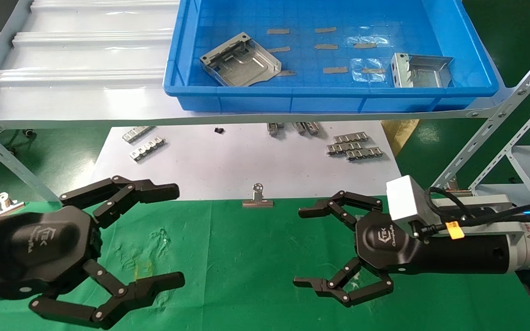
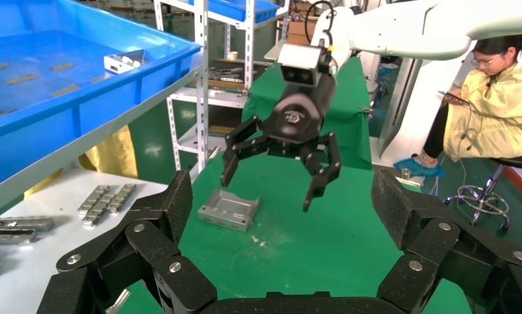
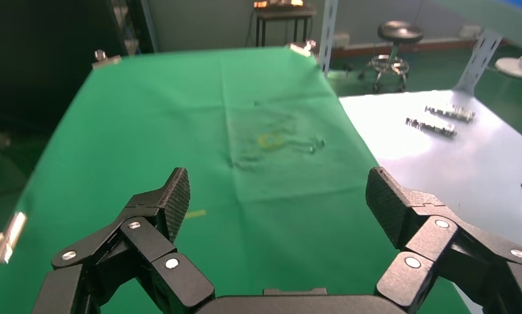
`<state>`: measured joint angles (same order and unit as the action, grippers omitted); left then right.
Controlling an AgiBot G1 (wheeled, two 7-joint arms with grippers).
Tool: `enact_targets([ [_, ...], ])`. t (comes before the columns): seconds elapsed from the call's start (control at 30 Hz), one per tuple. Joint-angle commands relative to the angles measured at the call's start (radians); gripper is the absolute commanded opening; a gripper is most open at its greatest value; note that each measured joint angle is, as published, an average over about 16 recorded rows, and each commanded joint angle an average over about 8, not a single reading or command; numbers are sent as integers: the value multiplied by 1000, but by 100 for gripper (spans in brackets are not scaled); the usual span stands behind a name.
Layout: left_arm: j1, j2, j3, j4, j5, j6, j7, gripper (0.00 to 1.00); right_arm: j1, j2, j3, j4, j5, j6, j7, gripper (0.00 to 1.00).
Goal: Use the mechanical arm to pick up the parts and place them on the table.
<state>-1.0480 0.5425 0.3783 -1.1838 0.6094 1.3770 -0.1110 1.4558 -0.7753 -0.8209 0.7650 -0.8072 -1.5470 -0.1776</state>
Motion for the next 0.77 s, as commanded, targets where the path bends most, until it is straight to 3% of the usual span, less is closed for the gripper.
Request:
enact_targets([
  [0.03,0,0,0,0,0,0,0,100,-27,11,38,36,5,4,26,100],
  [0.77,0,0,0,0,0,0,0,100,-301,130,427,410,60,41,288,100],
])
